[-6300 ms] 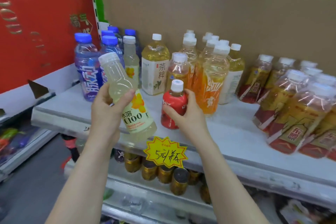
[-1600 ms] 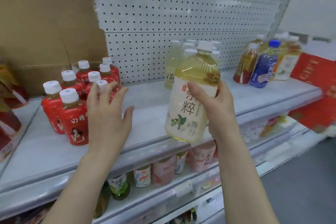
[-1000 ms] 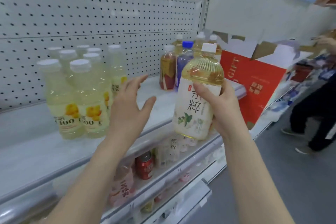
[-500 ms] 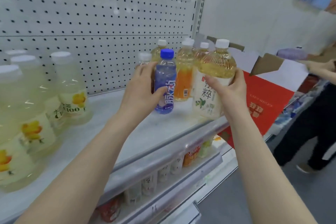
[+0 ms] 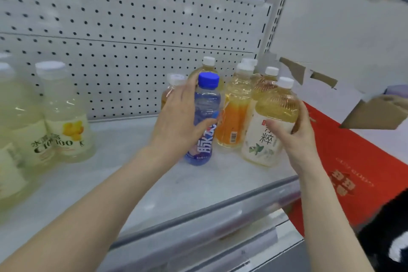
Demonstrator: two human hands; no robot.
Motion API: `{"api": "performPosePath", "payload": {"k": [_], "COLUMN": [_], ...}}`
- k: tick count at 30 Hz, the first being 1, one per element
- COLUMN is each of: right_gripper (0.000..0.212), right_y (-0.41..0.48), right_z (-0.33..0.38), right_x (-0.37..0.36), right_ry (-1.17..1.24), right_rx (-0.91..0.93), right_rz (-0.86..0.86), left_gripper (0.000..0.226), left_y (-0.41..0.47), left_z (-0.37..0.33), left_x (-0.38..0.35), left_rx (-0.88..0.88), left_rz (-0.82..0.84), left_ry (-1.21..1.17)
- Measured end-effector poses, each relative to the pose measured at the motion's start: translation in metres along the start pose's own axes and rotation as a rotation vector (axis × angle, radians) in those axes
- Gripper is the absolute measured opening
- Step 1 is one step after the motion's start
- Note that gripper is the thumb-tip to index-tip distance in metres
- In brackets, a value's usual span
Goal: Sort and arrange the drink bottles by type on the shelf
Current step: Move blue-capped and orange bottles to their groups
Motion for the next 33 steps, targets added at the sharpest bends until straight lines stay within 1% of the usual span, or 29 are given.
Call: {"api": "performPosePath", "payload": {"k": [4,7,8,9,10,12,13,14,16,17,19,20,22,24,25,28,31,33], "right_gripper": [0.078,0.09,0.095,0.098,0.096,0.081,0.073,0.069,0.073,0.079,0.084,0.083,0.076,0.067,0.063,0.053,0.051,0.049], "right_y": [0.011,0.016,0.016,0.016,0.015,0.011,0.009,0.01,0.02,0.028,0.044,0.051,0.055,0.052,0.049,0.038,0.018,0.006], "right_z": [-0.001,-0.002,0.002,0.01,0.022,0.052,0.065,0.076,0.085,0.087,0.084,0.081,0.077,0.076,0.075,0.074,0.078,0.077], "right_x": [0.012,0.021,0.024,0.025,0.025,0.013,0.0,-0.017,-0.053,-0.07,-0.091,-0.097,-0.101,-0.102,-0.104,-0.108,-0.109,-0.11], "right_ry": [0.048,-0.011,-0.066,-0.144,-0.209,-0.217,-0.212,-0.239,-0.358,-0.422,-0.514,-0.512,-0.416,-0.343,-0.323,-0.24,-0.126,-0.04], "right_rx": [-0.009,-0.012,0.007,0.051,0.126,0.336,0.423,0.472,0.455,0.393,0.211,0.143,0.087,0.115,0.142,0.181,0.244,0.226], "right_rz": [0.149,0.228,0.215,0.168,0.09,-0.046,-0.058,-0.031,0.092,0.156,0.245,0.259,0.208,0.142,0.138,0.212,0.265,0.295], "left_gripper": [0.09,0.084,0.083,0.083,0.084,0.086,0.085,0.085,0.084,0.083,0.083,0.082,0.082,0.081,0.081,0.084,0.085,0.085], "left_y": [-0.001,-0.006,-0.009,-0.012,-0.016,-0.023,-0.027,-0.031,-0.038,-0.04,-0.046,-0.049,-0.054,-0.059,-0.06,-0.061,-0.064,-0.07], "left_z": [-0.005,-0.01,-0.012,-0.014,-0.016,-0.019,-0.021,-0.024,-0.028,-0.03,-0.031,-0.031,-0.028,-0.024,-0.023,-0.017,-0.009,0.0], "left_x": [-0.005,-0.007,-0.007,-0.007,-0.006,-0.004,-0.003,-0.001,0.005,0.008,0.016,0.022,0.034,0.048,0.054,0.066,0.071,0.068], "left_rx": [0.063,0.103,0.123,0.141,0.156,0.181,0.195,0.209,0.234,0.245,0.25,0.248,0.26,0.288,0.297,0.329,0.365,0.419], "left_rz": [-0.018,-0.083,-0.111,-0.14,-0.168,-0.22,-0.239,-0.256,-0.277,-0.277,-0.262,-0.252,-0.238,-0.232,-0.231,-0.225,-0.239,-0.242], "left_ry": [0.051,0.055,0.066,0.082,0.1,0.122,0.127,0.138,0.179,0.2,0.253,0.281,0.318,0.318,0.308,0.247,0.078,-0.085]}}
Point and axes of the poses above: each hand's wrist, its own y-axis towards the middle knuckle, its own x-axis out of the back of the hand, z = x × y, the point moved 2 cm from there along y, towards the middle knuckle
